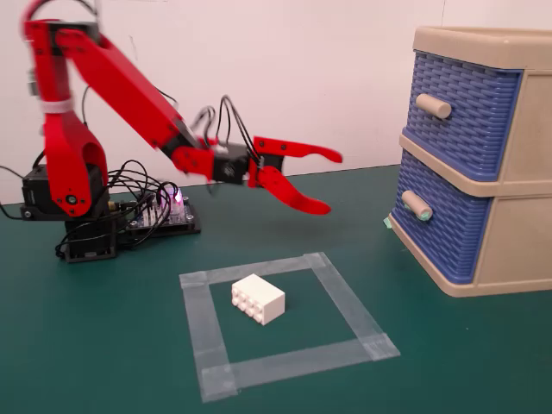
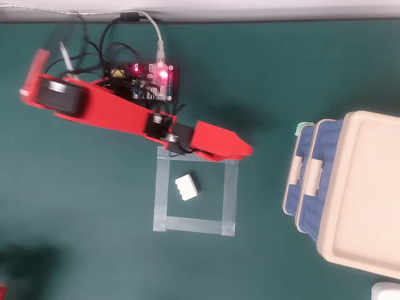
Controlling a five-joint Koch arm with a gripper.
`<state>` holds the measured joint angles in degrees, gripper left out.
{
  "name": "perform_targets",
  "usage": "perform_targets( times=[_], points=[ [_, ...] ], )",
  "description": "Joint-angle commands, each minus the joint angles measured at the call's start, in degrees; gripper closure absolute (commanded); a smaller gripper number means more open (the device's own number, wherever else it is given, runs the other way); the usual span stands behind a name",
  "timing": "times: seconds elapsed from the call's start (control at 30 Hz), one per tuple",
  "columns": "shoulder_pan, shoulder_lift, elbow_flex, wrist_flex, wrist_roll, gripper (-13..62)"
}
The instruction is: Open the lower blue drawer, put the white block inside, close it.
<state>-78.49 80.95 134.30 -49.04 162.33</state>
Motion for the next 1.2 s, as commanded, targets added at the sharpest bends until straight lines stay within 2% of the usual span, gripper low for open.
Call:
perform_targets(
  times=[0.0,0.1,0.23,0.4,0.53,0.87,0.9,1.03,1.07,1.17],
  points=[
    [-0.53,-7.29,-4.31,-14.59,3.96,16.1],
    [-0.18,-17.49,-14.41,-16.0,3.78,18.0],
    [0.62,-25.4,-26.1,-14.41,3.87,20.7],
    [1.14,-29.44,-32.96,-12.57,4.22,21.6],
    [1.14,-31.38,-37.97,-12.04,4.22,28.0],
    [0.7,-32.52,-48.43,-2.2,4.39,29.5],
    [0.62,-32.61,-48.78,-0.97,4.48,32.9],
    [0.53,-32.43,-48.87,5.36,4.75,55.1],
    [0.62,-32.26,-48.96,7.29,5.01,57.5],
    [0.62,-31.82,-48.87,9.32,6.59,57.4]
  ],
)
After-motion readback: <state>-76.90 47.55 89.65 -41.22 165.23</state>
